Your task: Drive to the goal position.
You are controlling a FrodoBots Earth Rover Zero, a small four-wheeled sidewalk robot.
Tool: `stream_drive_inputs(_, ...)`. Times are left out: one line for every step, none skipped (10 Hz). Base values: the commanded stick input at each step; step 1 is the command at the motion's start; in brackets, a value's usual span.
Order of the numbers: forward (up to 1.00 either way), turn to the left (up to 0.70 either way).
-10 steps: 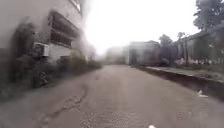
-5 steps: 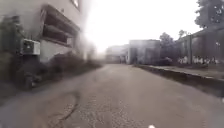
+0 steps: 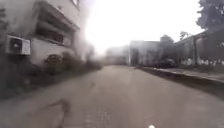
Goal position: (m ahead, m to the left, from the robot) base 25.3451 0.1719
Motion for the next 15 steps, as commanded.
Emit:
stream_drive_inputs(1.0,0.0)
stream_drive_inputs(1.0,0.0)
stream_drive_inputs(1.0,0.0)
stream_drive_inputs(1.0,0.0)
stream_drive_inputs(1.0,0.0)
stream_drive_inputs(1.0,0.0)
stream_drive_inputs(1.0,0.0)
stream_drive_inputs(1.0,0.0)
stream_drive_inputs(1.0,0.0)
stream_drive_inputs(1.0,0.0)
stream_drive_inputs(1.0,0.0)
stream_drive_inputs(1.0,0.0)
stream_drive_inputs(1.0,0.0)
stream_drive_inputs(1.0,0.0)
stream_drive_inputs(1.0,0.0)
